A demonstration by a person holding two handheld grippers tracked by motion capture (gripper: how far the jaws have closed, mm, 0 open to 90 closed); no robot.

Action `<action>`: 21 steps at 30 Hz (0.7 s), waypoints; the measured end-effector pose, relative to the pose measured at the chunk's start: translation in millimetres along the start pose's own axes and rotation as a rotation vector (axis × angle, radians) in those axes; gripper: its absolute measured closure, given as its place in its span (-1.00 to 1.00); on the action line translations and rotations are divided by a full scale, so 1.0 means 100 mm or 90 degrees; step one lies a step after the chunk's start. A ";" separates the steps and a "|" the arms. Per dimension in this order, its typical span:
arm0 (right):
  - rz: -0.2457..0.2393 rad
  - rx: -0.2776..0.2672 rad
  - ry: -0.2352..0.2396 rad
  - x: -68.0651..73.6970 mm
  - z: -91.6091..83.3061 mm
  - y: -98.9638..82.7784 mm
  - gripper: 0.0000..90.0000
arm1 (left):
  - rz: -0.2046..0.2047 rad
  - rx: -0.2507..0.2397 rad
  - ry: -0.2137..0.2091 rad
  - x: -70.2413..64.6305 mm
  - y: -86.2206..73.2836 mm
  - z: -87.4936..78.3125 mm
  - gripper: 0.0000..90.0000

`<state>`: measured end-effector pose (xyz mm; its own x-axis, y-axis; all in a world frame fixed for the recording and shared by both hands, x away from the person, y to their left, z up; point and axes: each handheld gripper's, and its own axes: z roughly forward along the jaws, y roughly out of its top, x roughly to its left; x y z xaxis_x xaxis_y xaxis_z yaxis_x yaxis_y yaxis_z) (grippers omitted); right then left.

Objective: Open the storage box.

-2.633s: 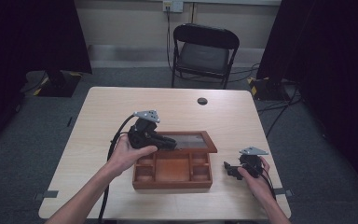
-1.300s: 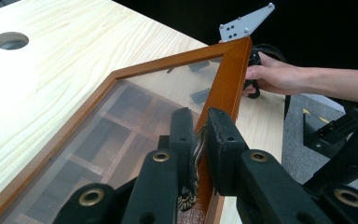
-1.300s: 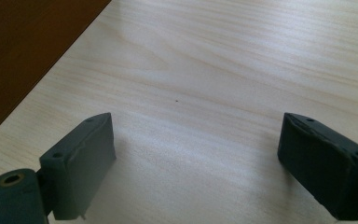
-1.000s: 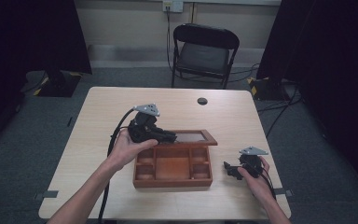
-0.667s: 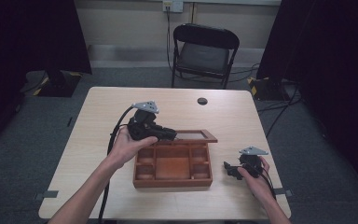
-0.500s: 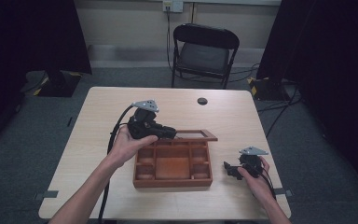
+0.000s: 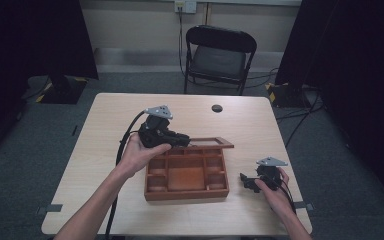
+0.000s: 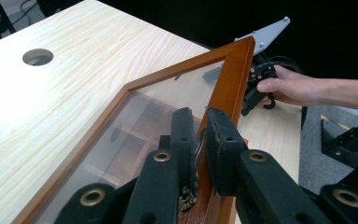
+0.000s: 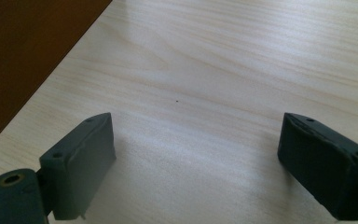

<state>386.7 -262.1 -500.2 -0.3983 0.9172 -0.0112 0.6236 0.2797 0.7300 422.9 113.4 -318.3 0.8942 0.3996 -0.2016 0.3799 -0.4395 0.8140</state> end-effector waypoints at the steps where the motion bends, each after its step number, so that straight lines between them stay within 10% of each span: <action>1: 0.000 0.000 0.000 0.00 0.00 0.00 -0.77 | -0.002 -0.001 -0.001 0.00 0.00 0.00 0.82; 21: 0.000 0.000 0.000 0.00 0.00 0.00 -0.77 | -0.023 -0.030 -0.009 0.11 0.04 -0.03 0.81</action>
<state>386.7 -262.1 -500.3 -0.3986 0.9171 -0.0114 0.6232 0.2799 0.7303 433.1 118.6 -316.0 0.8832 0.4037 -0.2386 0.4011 -0.3869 0.8303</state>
